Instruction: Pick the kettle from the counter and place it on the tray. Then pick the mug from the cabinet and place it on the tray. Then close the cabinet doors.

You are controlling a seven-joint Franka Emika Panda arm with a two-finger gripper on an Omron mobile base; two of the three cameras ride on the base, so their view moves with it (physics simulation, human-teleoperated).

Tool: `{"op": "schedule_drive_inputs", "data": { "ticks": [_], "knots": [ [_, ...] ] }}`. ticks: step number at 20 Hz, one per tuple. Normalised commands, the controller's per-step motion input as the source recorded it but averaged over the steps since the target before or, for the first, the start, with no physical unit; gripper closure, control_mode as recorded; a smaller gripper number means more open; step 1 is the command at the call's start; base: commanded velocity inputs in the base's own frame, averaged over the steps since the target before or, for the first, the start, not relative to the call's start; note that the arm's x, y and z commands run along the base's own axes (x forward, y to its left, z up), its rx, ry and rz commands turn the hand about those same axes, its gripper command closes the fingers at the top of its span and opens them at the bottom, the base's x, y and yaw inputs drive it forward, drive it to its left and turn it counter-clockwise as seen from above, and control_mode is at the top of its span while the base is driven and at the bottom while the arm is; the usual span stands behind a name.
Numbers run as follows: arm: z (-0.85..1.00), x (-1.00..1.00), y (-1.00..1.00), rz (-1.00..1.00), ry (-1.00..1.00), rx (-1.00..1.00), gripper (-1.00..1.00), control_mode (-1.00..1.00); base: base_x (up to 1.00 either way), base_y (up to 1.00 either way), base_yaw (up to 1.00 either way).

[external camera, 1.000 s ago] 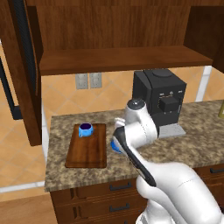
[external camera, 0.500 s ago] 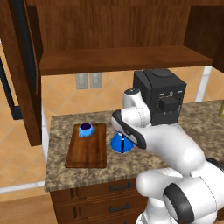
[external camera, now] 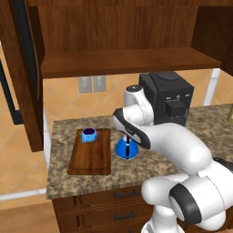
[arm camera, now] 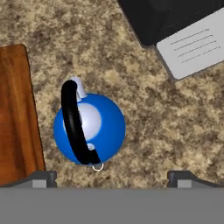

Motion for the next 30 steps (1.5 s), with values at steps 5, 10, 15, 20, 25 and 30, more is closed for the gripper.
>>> {"op": "schedule_drive_inputs", "data": {
  "ticks": [5, 10, 15, 20, 25, 30],
  "knots": [
    [-0.13, 0.25, 0.06, 0.37, -0.02, 0.00, -1.00, -1.00, 0.00, 0.00, 0.00],
    [-0.07, 0.12, 0.01, 0.26, 0.00, 0.00, -1.00, -1.00, 0.00, 0.00, 0.00],
    [-0.01, 0.10, 0.04, 0.09, 0.00, 0.00, -1.00, -1.00, 0.00, 0.00, 0.00],
    [-0.01, 0.06, 0.03, 0.03, 0.00, 0.00, -1.00, -1.00, 0.00, 0.00, 0.00],
    [-0.06, 0.08, 0.00, 0.00, 0.00, 0.00, -1.00, -1.00, 0.00, 0.00, 0.00],
    [-0.09, 0.12, 0.01, 0.00, 0.00, 0.00, -1.00, -1.00, 0.00, 0.00, 0.00]
  ]
}}
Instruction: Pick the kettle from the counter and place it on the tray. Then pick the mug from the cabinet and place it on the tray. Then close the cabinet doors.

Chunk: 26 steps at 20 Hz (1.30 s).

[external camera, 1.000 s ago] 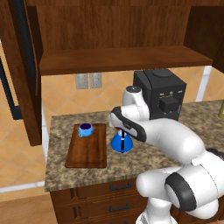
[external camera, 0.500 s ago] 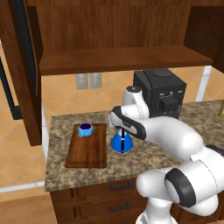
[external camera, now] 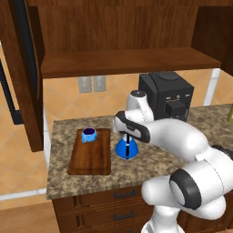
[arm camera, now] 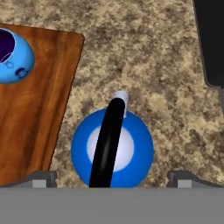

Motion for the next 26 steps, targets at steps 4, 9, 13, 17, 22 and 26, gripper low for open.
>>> {"op": "schedule_drive_inputs", "data": {
  "ticks": [4, 9, 13, 17, 22, 26],
  "knots": [
    [-0.10, 0.10, 0.02, 0.00, 0.00, 0.00, -1.00, -1.00, 0.00, 0.00, 0.00],
    [-0.08, 0.13, 0.04, 0.00, 0.00, 0.00, -1.00, -1.00, 0.00, 0.00, 0.00],
    [-0.09, 0.07, 0.00, 0.00, 0.00, 0.00, -1.00, -1.00, 0.00, 0.00, 0.00],
    [-0.14, 0.04, 0.00, 0.00, 0.00, 0.00, 1.00, -1.00, 0.00, 0.00, 0.00],
    [-0.10, 0.00, 0.00, 0.00, 0.00, 0.00, 1.00, -1.00, 0.00, 0.00, 0.00],
    [-0.03, -0.12, 0.03, 0.00, -0.03, 0.00, 1.00, -1.00, 0.00, 0.00, 0.00]
  ]
}}
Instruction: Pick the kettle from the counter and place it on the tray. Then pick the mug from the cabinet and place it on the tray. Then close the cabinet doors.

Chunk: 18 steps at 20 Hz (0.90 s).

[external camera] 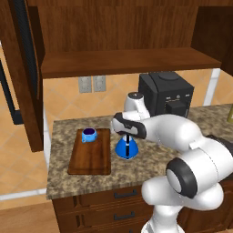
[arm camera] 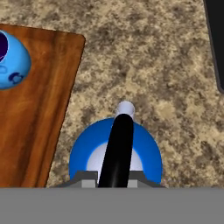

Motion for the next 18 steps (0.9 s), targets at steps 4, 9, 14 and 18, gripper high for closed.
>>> {"op": "schedule_drive_inputs", "data": {
  "ticks": [4, 9, 14, 18],
  "knots": [
    [0.02, -0.47, 0.02, -0.02, -0.07, 0.00, 1.00, -1.00, 0.00, 0.00, 0.00],
    [0.34, -0.57, 0.01, -0.01, -0.07, 0.00, 1.00, -1.00, 0.00, 0.00, 0.00],
    [0.65, -0.23, 0.15, 0.00, 0.00, 0.00, 1.00, -1.00, 0.00, 0.00, 0.00],
    [0.39, -0.02, 0.44, 0.00, 0.01, 0.00, 1.00, -1.00, 0.00, 0.00, 0.00]
  ]
}}
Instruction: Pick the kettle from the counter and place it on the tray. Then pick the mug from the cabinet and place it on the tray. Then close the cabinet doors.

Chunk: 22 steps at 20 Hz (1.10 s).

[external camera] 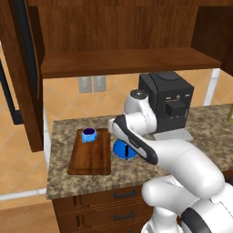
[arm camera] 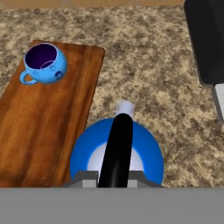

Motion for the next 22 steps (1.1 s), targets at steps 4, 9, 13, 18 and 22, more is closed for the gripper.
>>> {"op": "schedule_drive_inputs", "data": {
  "ticks": [4, 9, 13, 18, 22],
  "knots": [
    [0.13, 0.00, 0.66, 0.00, 0.04, 0.00, 1.00, -1.00, 0.00, 0.00, 0.00],
    [0.00, 0.00, 0.74, 0.03, 0.08, 0.00, 1.00, -1.00, 0.00, 0.00, 0.00],
    [0.00, 0.02, 0.71, 0.04, 0.08, 0.02, 1.00, -1.00, 0.00, 0.00, 0.00],
    [-0.07, 0.02, 0.44, 0.01, 0.03, 0.02, 1.00, -1.00, 0.00, 0.00, 0.00],
    [-0.17, 0.02, 0.15, 0.00, 0.00, 0.01, 1.00, -1.00, 0.00, 0.00, 0.00]
  ]
}}
